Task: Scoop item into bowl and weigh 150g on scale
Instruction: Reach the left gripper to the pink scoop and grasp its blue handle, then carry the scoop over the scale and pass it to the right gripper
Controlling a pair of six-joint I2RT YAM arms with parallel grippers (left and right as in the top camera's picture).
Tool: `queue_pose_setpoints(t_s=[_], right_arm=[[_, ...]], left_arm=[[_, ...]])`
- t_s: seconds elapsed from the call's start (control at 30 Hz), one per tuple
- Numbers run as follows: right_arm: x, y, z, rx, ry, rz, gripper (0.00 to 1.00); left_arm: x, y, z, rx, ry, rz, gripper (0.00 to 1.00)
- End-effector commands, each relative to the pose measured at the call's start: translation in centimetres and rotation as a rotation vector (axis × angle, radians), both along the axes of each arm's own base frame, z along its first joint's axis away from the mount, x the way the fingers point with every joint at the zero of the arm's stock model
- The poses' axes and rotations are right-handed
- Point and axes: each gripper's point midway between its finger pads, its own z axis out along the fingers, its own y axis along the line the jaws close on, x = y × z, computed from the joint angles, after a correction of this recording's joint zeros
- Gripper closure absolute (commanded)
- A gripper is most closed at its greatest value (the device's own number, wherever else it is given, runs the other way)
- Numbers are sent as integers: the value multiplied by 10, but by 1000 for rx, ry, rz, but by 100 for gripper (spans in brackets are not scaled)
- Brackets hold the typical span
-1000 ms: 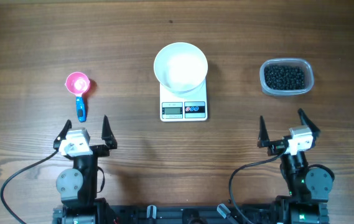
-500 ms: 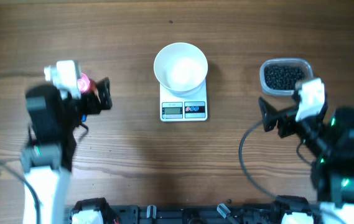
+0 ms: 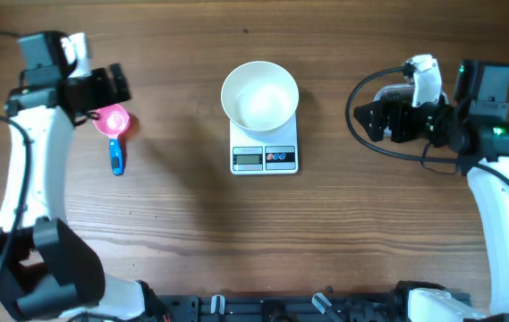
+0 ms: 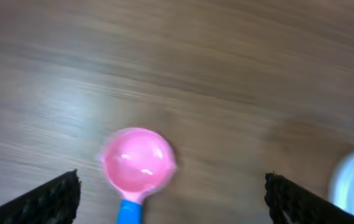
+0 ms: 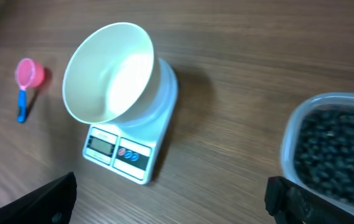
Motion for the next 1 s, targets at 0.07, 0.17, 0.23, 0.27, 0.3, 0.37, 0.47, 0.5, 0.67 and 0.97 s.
queue_pose_setpoints(t_s=[0.07, 0.17, 0.23, 0.27, 0.3, 0.37, 0.47, 0.5, 0.67, 0.97], right_arm=[[4, 10, 4, 58, 9, 27, 1], [4, 10, 4, 58, 10, 27, 3], [4, 9, 3, 58, 11, 26, 8], [4, 9, 3, 58, 11, 26, 9], [4, 9, 3, 58, 12, 26, 10], [4, 9, 3, 58, 12, 26, 13], [4, 10, 2, 58, 13, 27, 20], [3, 10, 1, 58, 16, 26, 22], [6, 9, 3, 106, 46, -34, 25], [22, 74, 49, 369, 7, 5, 25]], left_arm=[[1, 57, -67, 50, 124, -25, 16], [8, 62, -107, 40, 168, -39, 24], [11, 56, -132, 7, 194, -56, 29], [12, 52, -140, -10, 199, -68, 32], [14, 50, -146, -14, 201, -73, 36], [17, 45, -151, -26, 198, -87, 44], [17, 33, -169, -39, 230, -113, 73], [16, 31, -174, -44, 241, -118, 80], [28, 43, -151, -107, 178, 54, 96], [45, -86, 28, -757, -35, 402, 96]])
